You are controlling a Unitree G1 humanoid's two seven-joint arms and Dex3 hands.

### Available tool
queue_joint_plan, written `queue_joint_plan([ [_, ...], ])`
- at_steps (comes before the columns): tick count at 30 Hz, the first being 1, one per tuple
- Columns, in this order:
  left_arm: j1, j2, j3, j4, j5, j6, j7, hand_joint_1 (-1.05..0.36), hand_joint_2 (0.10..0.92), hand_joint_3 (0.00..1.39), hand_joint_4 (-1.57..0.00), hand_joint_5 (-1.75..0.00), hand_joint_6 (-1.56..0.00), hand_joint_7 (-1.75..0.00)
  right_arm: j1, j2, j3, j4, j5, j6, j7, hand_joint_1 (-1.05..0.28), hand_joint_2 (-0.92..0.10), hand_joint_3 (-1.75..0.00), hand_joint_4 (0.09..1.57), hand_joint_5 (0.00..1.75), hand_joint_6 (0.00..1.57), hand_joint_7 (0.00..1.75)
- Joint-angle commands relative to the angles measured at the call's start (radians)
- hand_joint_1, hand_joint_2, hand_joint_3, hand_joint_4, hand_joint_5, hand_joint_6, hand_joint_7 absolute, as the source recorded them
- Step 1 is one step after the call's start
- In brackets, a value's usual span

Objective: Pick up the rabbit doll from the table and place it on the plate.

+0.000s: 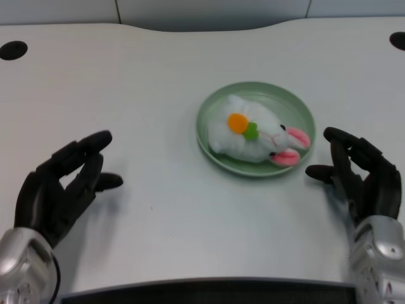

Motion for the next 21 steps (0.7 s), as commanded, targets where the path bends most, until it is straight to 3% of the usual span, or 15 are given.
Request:
queue_joint_plan([
  [1, 0.015, -0.006, 0.014, -0.019, -0.015, 0.022, 0.001, -0.53, 0.921, 0.46, -0.32, -1.58, -0.66, -0.34, 0.007, 0.003, 0.001, -0.013, -0.001, 0.013, 0.0, -0.37, -0.92, -0.24, 0.8, 1.01, 0.84, 0.38],
  [12, 0.016, -0.011, 0.021, -0.027, -0.01, 0.033, -0.002, -0.53, 0.921, 0.46, -0.32, -1.58, -0.63, -0.4, 0.008, 0.003, 0.001, -0.015, -0.001, 0.015, 0.0, -0.37, -0.92, -0.24, 0.8, 1.01, 0.84, 0.38],
  [13, 0.014, -0.016, 0.024, -0.008, -0.014, 0.033, -0.003, -0.53, 0.921, 0.46, -0.32, -1.58, -0.63, -0.4, 0.003, 0.001, 0.001, -0.005, -0.004, 0.008, 0.0, -0.37, -0.92, -0.24, 0.81, 1.01, 0.84, 0.38],
  [17, 0.011, -0.026, 0.03, 0.019, -0.018, 0.035, -0.002, -0.51, 0.921, 0.41, -0.41, -1.56, -0.56, -0.61, -0.005, -0.004, -0.001, 0.015, -0.004, -0.012, 0.008, -0.38, -0.92, -0.24, 0.81, 1.02, 0.84, 0.39],
  [21, 0.01, -0.031, 0.028, 0.023, -0.016, 0.035, -0.003, -0.52, 0.921, 0.41, -0.41, -1.55, -0.53, -0.67, -0.012, -0.006, -0.008, 0.022, -0.001, -0.001, 0.003, -0.36, -0.92, -0.24, 0.8, 1.01, 0.84, 0.38],
])
